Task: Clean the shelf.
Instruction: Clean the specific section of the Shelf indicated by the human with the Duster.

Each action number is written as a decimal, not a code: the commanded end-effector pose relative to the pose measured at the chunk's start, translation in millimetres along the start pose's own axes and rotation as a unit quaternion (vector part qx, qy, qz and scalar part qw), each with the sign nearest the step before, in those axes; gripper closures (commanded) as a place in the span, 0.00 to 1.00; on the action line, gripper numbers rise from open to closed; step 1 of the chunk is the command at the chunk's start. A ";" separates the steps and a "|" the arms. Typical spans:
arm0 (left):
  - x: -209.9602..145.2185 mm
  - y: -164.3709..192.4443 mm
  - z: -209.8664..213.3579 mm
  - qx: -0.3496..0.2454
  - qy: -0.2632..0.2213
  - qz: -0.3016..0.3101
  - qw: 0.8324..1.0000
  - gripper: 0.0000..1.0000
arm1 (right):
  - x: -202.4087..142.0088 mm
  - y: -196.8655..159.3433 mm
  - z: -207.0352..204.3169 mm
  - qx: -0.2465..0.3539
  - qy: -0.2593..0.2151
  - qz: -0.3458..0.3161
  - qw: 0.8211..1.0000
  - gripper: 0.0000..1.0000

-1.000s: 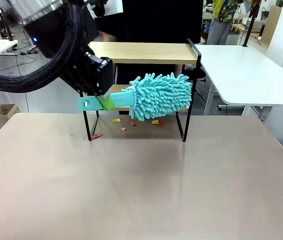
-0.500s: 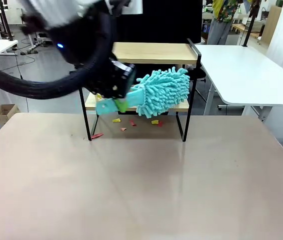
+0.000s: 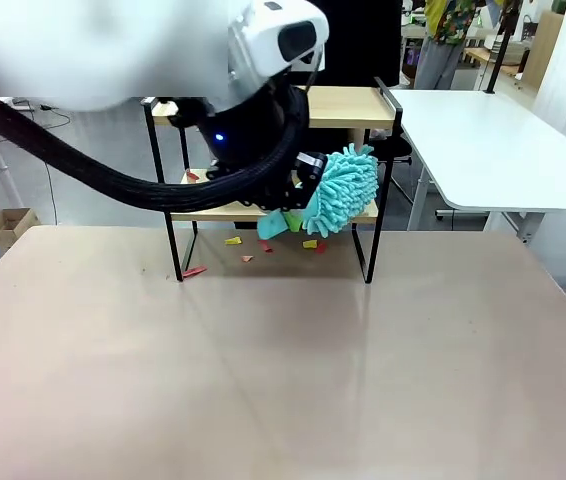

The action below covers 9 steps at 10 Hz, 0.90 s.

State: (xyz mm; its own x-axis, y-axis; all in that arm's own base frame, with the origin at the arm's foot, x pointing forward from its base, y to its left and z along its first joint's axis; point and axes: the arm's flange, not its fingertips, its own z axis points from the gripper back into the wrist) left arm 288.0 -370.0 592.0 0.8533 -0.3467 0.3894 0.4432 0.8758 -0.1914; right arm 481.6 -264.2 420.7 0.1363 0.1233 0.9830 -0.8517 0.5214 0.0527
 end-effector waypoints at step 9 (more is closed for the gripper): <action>48.1 -45.0 -76.2 0.037 -0.119 0.122 0.985 0.87 | 3.1 1.2 -0.6 0.000 -0.001 0.003 1.000 0.00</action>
State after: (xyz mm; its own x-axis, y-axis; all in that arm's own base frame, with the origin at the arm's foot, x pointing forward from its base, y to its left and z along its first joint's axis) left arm 324.5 -432.4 550.5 0.8601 -0.0827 0.5033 0.2383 0.9376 -0.2533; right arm 481.6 -264.2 420.7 0.1362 0.1234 0.9830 -0.8517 0.5214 0.0526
